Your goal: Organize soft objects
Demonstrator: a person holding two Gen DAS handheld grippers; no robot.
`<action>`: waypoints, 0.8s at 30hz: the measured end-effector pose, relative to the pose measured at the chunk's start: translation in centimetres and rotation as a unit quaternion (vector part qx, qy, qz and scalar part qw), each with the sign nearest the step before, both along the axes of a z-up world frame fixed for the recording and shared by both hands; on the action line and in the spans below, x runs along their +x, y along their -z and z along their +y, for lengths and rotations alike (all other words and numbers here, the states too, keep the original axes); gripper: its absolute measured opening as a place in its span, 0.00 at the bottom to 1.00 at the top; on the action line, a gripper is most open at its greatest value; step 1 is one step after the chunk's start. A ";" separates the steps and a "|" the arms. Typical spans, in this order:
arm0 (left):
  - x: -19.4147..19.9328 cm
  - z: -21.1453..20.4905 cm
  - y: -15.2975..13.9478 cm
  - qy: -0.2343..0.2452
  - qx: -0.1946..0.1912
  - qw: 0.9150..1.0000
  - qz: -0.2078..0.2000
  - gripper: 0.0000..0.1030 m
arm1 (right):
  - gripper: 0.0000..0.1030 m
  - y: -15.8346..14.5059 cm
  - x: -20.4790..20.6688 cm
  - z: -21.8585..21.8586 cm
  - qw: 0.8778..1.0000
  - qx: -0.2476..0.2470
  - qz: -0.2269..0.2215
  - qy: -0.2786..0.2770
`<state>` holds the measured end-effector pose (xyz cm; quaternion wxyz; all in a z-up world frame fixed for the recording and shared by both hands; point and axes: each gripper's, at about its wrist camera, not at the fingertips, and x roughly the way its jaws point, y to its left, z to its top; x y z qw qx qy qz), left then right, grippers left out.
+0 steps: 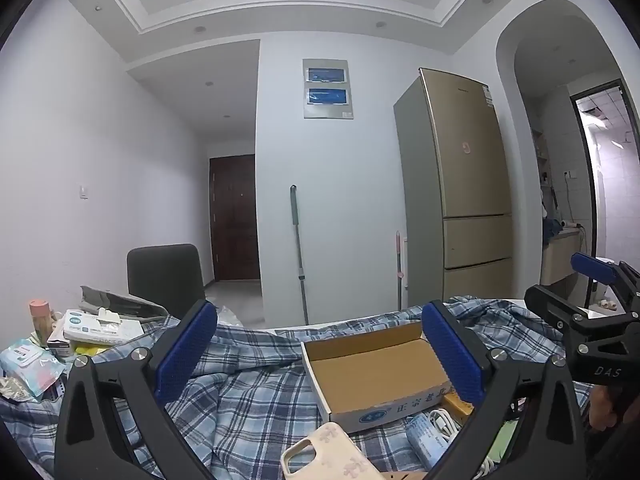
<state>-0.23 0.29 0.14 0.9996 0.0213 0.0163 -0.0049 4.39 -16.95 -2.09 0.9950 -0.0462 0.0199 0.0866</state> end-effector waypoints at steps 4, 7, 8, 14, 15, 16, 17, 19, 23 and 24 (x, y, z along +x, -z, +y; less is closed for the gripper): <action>0.1 0.0 0.0 -0.002 -0.001 1.000 0.001 1.00 | 1.00 0.0 0.0 0.0 1.000 0.000 0.000 0.000; 0.1 0.1 0.0 -0.001 -0.002 1.000 0.001 1.00 | 1.00 0.1 0.0 0.0 1.000 0.000 0.000 0.000; 0.1 0.1 0.0 -0.001 -0.002 1.000 0.001 1.00 | 1.00 0.1 0.0 -0.1 1.000 0.000 0.001 0.000; 0.1 0.1 -0.1 -0.002 -0.002 1.000 0.001 1.00 | 1.00 0.1 0.0 0.0 1.000 0.000 0.001 0.000; 0.1 0.1 -0.1 -0.001 -0.002 1.000 0.001 1.00 | 1.00 0.2 0.0 0.0 1.000 -0.001 0.001 0.000; 0.1 0.1 -0.1 -0.002 -0.002 1.000 0.001 1.00 | 1.00 0.2 0.0 0.0 1.000 -0.001 0.001 0.000; 0.1 0.1 -0.1 -0.001 -0.002 1.000 0.001 1.00 | 1.00 0.2 0.0 0.0 1.000 0.000 0.001 0.000; 0.1 0.1 -0.1 -0.001 -0.001 1.000 0.001 1.00 | 1.00 0.2 0.1 0.0 1.000 -0.001 0.002 0.000; 0.1 0.1 -0.1 -0.001 -0.001 1.000 0.001 1.00 | 1.00 0.2 0.0 0.0 1.000 -0.001 0.002 -0.001; 0.1 0.0 -0.1 -0.001 -0.001 1.000 0.001 1.00 | 1.00 0.2 0.0 0.0 1.000 -0.001 0.002 -0.001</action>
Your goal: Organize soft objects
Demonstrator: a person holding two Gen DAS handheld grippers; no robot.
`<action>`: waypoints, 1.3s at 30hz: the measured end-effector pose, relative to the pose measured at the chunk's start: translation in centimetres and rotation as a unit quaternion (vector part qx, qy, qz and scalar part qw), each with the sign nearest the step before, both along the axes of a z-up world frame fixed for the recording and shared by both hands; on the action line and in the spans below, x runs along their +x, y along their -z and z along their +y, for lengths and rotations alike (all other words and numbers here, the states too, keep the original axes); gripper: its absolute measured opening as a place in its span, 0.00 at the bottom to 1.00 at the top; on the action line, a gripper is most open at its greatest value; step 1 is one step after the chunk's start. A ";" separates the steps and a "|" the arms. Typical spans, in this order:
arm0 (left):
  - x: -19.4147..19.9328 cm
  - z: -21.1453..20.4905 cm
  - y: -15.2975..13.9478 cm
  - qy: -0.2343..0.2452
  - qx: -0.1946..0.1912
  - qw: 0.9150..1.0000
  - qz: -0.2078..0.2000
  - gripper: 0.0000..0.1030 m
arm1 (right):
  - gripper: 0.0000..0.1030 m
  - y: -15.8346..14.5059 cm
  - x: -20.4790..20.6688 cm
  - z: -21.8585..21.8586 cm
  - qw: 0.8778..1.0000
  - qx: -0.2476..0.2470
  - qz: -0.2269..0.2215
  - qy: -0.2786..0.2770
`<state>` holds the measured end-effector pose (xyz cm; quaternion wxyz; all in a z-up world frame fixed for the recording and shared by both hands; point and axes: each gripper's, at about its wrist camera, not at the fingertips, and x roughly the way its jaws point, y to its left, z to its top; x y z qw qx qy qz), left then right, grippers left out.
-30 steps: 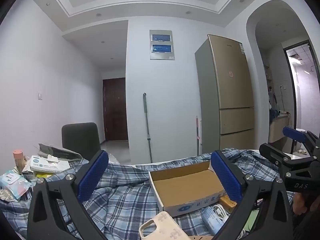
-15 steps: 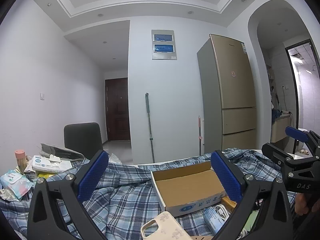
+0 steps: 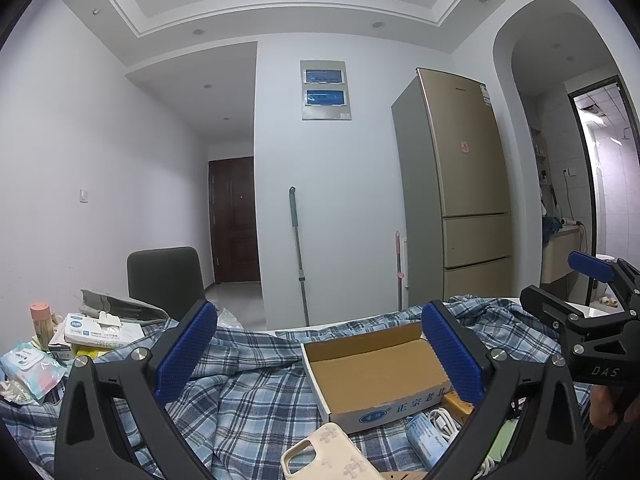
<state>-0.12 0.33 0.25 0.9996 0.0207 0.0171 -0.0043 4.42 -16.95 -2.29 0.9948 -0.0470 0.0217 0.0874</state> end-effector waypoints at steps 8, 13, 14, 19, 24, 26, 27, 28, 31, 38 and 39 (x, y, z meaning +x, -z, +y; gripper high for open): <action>0.0 -0.1 0.0 0.000 0.002 1.000 -0.001 1.00 | 1.00 0.1 0.1 0.0 1.000 -0.001 0.002 0.000; 0.0 -0.1 0.0 0.001 0.003 1.000 -0.001 1.00 | 1.00 0.1 0.2 0.1 1.000 -0.001 0.003 0.000; 0.0 -0.1 0.0 0.001 0.003 1.000 -0.001 1.00 | 1.00 0.1 0.2 0.0 1.000 -0.002 0.003 0.000; 0.0 -0.1 0.0 0.001 0.003 1.000 -0.001 1.00 | 1.00 0.1 0.2 0.1 1.000 -0.002 0.003 0.000; 0.0 -0.1 0.0 0.003 0.003 1.000 -0.001 1.00 | 1.00 0.2 0.2 0.1 1.000 -0.002 0.004 0.001; 0.0 0.0 0.0 0.004 0.004 1.000 0.000 1.00 | 1.00 0.1 0.2 0.1 1.000 -0.002 0.004 0.001; 0.0 0.0 0.0 0.004 0.004 1.000 0.000 1.00 | 1.00 0.2 0.2 0.1 1.000 -0.002 0.004 0.000; 0.0 0.1 0.0 0.004 0.004 1.000 0.000 1.00 | 1.00 0.1 0.2 0.1 1.000 -0.002 0.004 0.001; 0.0 0.1 0.0 0.003 0.004 1.000 0.000 1.00 | 1.00 0.2 0.2 0.1 1.000 -0.003 0.004 0.000; 0.5 0.2 0.1 0.003 0.010 1.000 0.011 1.00 | 1.00 0.2 1.0 0.1 0.999 0.000 0.029 -0.015; 0.6 0.1 0.1 0.001 0.011 1.000 0.013 1.00 | 1.00 0.2 1.3 0.0 0.999 0.001 0.036 -0.018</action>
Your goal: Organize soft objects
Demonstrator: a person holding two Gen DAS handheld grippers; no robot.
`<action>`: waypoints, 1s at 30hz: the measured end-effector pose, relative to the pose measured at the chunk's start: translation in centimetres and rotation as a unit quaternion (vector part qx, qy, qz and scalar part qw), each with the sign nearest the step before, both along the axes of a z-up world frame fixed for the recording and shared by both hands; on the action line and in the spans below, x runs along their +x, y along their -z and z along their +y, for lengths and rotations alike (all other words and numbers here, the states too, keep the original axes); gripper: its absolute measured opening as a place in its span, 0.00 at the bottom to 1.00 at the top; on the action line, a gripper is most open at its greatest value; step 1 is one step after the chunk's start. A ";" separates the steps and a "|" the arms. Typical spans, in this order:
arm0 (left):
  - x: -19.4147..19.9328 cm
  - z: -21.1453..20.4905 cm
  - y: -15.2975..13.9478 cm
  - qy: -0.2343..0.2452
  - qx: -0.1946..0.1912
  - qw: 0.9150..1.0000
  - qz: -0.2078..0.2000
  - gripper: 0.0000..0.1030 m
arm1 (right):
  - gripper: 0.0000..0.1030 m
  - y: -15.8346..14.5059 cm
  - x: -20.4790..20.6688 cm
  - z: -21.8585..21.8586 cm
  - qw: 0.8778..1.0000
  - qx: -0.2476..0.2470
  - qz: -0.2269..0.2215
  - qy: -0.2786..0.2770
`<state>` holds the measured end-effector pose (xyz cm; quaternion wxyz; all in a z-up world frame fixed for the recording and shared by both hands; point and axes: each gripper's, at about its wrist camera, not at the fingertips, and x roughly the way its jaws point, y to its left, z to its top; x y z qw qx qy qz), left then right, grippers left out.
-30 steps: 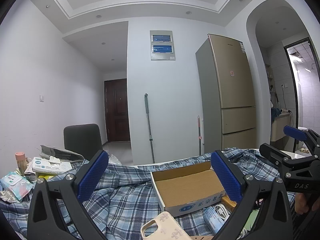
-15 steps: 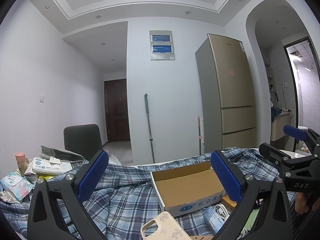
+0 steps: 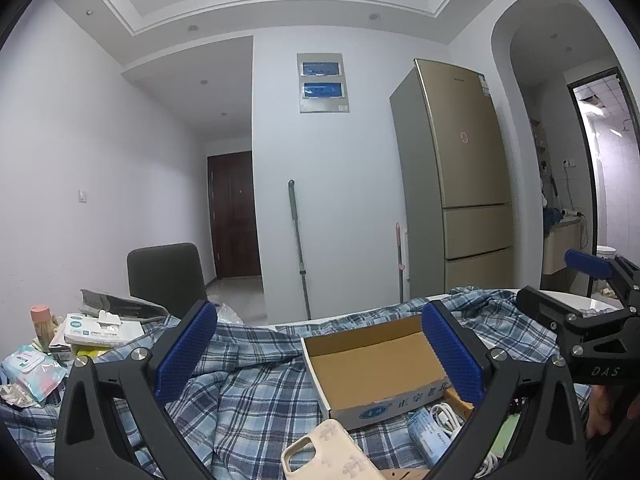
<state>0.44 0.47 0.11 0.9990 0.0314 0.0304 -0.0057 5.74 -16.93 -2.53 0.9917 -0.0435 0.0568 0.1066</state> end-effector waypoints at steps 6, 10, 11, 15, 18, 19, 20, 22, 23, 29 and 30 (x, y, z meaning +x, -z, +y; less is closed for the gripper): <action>0.8 -0.2 0.4 -0.016 0.010 1.000 0.010 1.00 | 1.00 0.2 0.8 -0.1 1.000 0.000 0.023 0.009; 0.8 -0.3 0.5 -0.018 0.016 1.000 0.006 1.00 | 1.00 0.4 1.2 0.0 0.999 -0.004 0.033 0.008; 0.9 -0.3 0.6 -0.017 0.016 1.000 0.007 1.00 | 1.00 0.4 1.2 0.1 0.999 -0.005 0.033 0.007; 0.7 -0.4 0.6 -0.010 0.015 1.000 0.012 1.00 | 1.00 0.3 0.8 0.3 1.000 -0.011 0.023 0.009; 0.5 -0.3 0.0 -0.005 0.013 1.000 0.021 1.00 | 1.00 -0.3 0.7 0.3 1.000 -0.012 0.023 0.007; 0.4 -0.3 -0.3 -0.001 0.010 1.000 0.026 1.00 | 1.00 -0.5 0.8 0.2 0.999 -0.011 0.030 0.001; 0.4 -0.2 -0.5 0.002 0.008 0.999 0.036 1.00 | 1.00 -0.8 0.8 0.1 0.999 -0.008 0.040 -0.009; 0.5 -0.3 -1.0 0.009 0.002 0.998 0.060 1.00 | 1.00 -1.1 0.8 -0.1 0.998 -0.004 0.054 -0.017; 0.5 -0.4 -1.1 0.010 0.001 0.998 0.067 1.00 | 1.00 -1.3 0.9 -0.1 0.998 -0.003 0.062 -0.013; 1.1 -0.3 -0.7 0.007 -0.002 0.992 0.129 1.00 | 1.00 -1.6 2.3 -1.1 0.982 0.014 0.187 -0.031; 1.4 -0.1 -0.3 0.008 -0.003 0.987 0.158 1.00 | 1.00 -1.4 2.5 -1.2 0.976 0.016 0.212 -0.041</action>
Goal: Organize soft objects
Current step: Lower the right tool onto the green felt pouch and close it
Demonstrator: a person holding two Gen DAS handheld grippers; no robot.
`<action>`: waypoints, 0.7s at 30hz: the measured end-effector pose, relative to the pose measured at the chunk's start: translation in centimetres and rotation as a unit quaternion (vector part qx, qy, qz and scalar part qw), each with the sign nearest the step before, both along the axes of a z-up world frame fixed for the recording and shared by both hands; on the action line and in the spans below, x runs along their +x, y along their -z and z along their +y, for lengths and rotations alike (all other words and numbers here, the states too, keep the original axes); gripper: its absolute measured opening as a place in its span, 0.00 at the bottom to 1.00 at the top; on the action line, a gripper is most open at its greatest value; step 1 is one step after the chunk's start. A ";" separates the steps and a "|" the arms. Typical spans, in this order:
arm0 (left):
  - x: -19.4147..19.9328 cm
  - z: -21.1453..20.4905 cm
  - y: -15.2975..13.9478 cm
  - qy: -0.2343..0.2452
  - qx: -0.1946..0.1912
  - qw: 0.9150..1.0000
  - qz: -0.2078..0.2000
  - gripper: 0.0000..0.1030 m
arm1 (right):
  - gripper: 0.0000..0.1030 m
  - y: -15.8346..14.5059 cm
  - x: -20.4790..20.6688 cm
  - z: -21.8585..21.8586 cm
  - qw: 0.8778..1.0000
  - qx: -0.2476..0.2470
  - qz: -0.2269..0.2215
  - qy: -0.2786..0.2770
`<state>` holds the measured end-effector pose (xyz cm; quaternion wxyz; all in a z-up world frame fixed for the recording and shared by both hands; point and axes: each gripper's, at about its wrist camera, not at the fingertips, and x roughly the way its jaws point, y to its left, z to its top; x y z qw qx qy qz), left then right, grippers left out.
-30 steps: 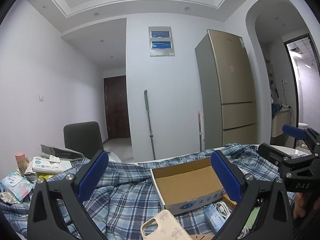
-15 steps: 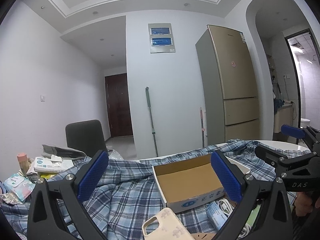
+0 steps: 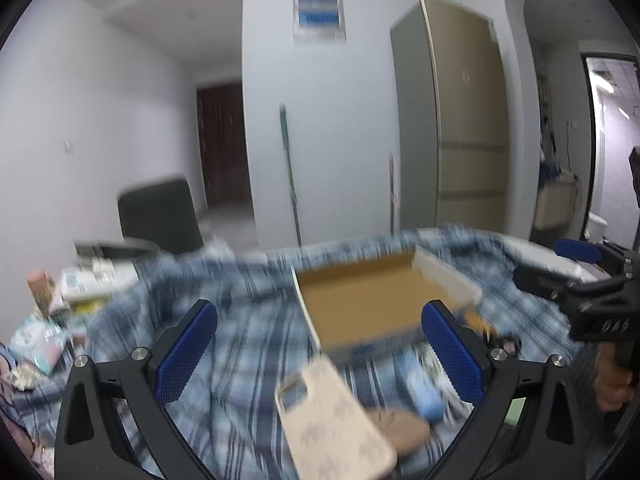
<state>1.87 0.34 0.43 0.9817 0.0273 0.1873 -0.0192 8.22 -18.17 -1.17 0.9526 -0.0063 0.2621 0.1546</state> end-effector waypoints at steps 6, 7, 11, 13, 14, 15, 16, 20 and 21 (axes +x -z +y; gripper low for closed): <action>0.0 2.1 2.3 0.015 -0.051 0.993 0.102 1.00 | 0.92 3.6 -0.2 0.5 0.991 -0.038 0.118 -0.039; 0.0 2.3 2.7 0.013 -0.057 0.992 0.113 1.00 | 0.90 4.5 -0.3 0.7 0.989 -0.043 0.135 -0.043; -0.5 2.5 3.8 0.009 -0.055 0.991 0.124 0.96 | 0.85 7.5 -0.3 1.0 0.980 -0.058 0.183 -0.042; -0.7 2.3 4.0 0.007 -0.042 0.991 0.123 0.96 | 0.84 8.3 -0.1 0.9 0.978 -0.064 0.196 -0.038; -0.8 2.3 4.0 0.009 -0.041 0.991 0.125 0.96 | 0.82 8.7 0.0 0.8 0.976 -0.065 0.203 -0.037; -0.9 2.4 4.0 0.012 -0.042 0.991 0.130 0.96 | 0.82 9.0 0.0 0.7 0.975 -0.063 0.209 -0.039; -0.9 2.5 4.0 0.012 -0.042 0.990 0.136 0.96 | 0.81 9.2 0.0 0.7 0.973 -0.063 0.216 -0.042; -1.5 3.4 4.3 -0.001 -0.058 0.986 0.157 0.96 | 0.75 10.2 0.4 1.0 0.965 -0.064 0.249 -0.058; -1.7 3.5 4.3 0.000 -0.058 0.986 0.159 0.96 | 0.74 10.3 0.4 1.0 0.963 -0.065 0.256 -0.060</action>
